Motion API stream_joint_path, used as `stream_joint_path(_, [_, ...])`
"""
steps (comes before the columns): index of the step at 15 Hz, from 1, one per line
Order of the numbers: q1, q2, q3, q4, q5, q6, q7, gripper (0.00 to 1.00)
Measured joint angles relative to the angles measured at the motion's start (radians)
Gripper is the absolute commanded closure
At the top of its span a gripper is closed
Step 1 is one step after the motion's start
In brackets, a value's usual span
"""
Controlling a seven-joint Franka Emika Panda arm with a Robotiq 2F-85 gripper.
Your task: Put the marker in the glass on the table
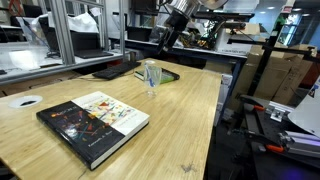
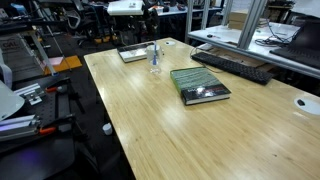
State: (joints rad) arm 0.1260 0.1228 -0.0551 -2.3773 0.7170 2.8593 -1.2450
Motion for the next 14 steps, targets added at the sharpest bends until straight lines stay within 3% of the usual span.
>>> stream_joint_path(5, [0.004,0.077,0.012,0.066,0.002,0.009,0.000,0.61])
stream_joint_path(6, [0.003,0.090,0.012,0.077,0.005,0.009,0.000,0.61])
stream_joint_path(7, [0.001,0.103,0.012,0.087,0.009,0.009,-0.001,0.52])
stream_joint_path(11, [-0.002,0.145,0.012,0.122,0.024,0.007,-0.003,0.43])
stream_joint_path(14, [-0.002,0.172,0.013,0.144,0.027,0.007,-0.003,0.55])
